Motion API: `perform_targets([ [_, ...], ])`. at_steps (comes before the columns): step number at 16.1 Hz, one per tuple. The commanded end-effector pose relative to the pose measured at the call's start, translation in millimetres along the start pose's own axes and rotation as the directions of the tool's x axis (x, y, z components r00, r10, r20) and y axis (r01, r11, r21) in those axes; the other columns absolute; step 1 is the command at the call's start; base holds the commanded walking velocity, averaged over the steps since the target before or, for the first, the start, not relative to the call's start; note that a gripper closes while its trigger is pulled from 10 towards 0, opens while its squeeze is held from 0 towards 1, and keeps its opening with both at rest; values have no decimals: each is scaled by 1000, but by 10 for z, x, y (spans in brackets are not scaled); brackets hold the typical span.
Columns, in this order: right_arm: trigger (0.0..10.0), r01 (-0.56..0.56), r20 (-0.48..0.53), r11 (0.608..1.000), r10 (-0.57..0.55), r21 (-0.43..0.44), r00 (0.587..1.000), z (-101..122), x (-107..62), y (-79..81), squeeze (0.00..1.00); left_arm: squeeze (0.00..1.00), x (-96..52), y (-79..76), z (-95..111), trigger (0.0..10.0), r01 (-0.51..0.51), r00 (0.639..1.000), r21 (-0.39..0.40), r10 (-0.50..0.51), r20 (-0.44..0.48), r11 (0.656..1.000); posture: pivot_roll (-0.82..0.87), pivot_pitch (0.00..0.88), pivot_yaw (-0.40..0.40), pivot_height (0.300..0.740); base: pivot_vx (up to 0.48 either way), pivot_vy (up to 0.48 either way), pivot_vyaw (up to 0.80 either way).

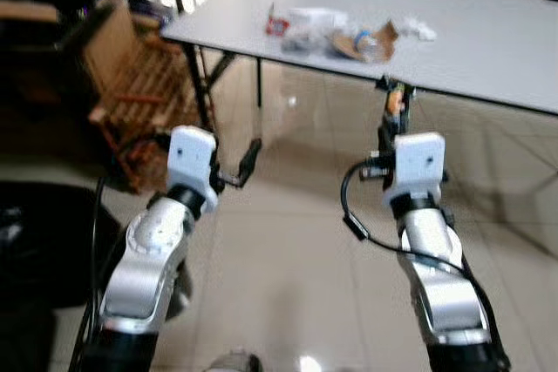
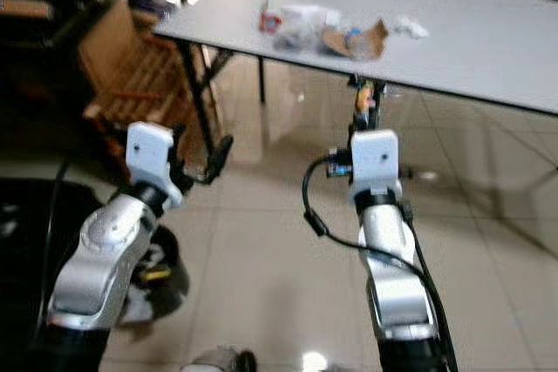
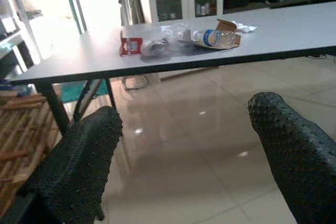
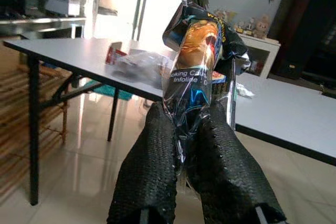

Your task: Picking trash to rubbish bin

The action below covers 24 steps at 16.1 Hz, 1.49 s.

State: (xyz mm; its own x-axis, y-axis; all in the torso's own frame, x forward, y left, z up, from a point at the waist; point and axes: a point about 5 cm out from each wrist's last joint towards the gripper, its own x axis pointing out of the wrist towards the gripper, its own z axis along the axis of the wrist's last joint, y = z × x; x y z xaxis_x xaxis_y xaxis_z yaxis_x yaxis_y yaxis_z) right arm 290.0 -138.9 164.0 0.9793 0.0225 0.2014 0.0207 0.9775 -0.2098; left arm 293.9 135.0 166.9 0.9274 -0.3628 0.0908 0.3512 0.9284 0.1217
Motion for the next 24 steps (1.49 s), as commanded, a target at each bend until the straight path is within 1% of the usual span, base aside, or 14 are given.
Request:
perform_targets([
  [1, 10000, 11, -7, 1000, -11, -5, 1000, -26, -4, -55, 0, 0, 4, -40, -19, 10000, 18, 1000, -15, -18, -7, 1000, 55, 84, -10, 740, 0, 480, 0],
  [13, 10000, 0, -12, 1000, 0, 3, 1000, -40, -1, -16, 0, 0, -2, -63, -19, 10000, 28, 1000, -15, -28, -8, 1000, 59, 88, -7, 740, 0, 480, 0],
  [21, 10000, -5, -5, 1000, 5, 3, 1000, -29, 26, 10, 0, 0, 7, -50, -29, 10000, 24, 1000, -7, -24, -13, 1000, 61, 88, -6, 740, 0, 480, 0],
  [22, 10000, -6, -4, 1000, 6, 4, 1000, -29, 27, 14, 0, 0, 9, -51, -19, 10000, 29, 1000, 2, -29, -5, 1000, 62, 87, -5, 740, 0, 0, 0],
  [24, 10000, -5, -4, 1000, 5, 4, 1000, -34, 26, 16, 0, 0, 10, -64, -10, 10000, 34, 999, -4, -34, 3, 999, 61, 85, -4, 740, 0, 0, 0],
])
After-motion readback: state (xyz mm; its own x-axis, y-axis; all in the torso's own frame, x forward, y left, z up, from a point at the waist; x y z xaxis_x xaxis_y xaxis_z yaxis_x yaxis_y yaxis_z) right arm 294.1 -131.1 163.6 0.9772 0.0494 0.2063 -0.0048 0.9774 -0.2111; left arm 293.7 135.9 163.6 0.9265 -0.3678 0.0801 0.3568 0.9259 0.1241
